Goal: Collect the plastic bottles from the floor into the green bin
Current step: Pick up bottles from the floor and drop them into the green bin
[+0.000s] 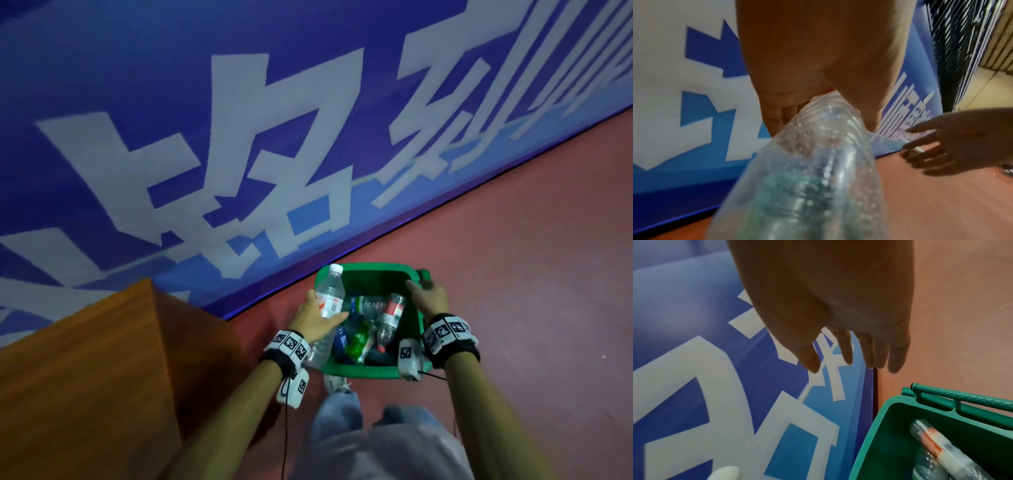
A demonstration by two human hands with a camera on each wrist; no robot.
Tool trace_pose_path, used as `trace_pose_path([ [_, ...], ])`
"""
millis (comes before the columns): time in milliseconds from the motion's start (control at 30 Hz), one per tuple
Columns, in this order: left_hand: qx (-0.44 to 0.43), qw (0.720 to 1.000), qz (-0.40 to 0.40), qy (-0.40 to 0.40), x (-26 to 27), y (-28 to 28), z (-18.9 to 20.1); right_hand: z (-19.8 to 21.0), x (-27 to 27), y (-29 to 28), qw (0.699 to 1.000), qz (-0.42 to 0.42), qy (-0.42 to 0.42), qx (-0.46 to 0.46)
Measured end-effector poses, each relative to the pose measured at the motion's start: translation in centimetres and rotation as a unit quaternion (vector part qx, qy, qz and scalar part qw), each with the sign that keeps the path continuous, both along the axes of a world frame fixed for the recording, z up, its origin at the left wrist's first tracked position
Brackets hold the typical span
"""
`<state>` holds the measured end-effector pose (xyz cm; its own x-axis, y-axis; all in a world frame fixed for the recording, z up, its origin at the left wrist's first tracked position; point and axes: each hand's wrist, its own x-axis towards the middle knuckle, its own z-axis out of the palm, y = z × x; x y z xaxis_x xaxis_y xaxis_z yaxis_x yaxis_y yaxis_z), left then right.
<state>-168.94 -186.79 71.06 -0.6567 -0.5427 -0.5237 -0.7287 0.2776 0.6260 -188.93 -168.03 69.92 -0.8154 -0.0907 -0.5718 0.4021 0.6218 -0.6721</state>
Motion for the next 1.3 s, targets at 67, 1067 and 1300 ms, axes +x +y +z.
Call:
trace_pose_path([
  [67, 0.002, 0.999, -0.026, -0.030, -2.3, -0.4, -2.0, -1.0, -0.9, 0.1, 1.000, -0.007, -0.007, 0.005],
  [1067, -0.177, 0.835, 0.467, 0.232, 20.9, 16.2, 15.8, 12.6, 16.3, -7.0, 0.679, 0.708, -0.003, -0.194],
  [1300, -0.336, 0.731, 0.557, 0.207, 35.2, 29.9, 19.6, 17.7, 36.1, -0.8, 0.463, 0.855, 0.060, -0.228],
])
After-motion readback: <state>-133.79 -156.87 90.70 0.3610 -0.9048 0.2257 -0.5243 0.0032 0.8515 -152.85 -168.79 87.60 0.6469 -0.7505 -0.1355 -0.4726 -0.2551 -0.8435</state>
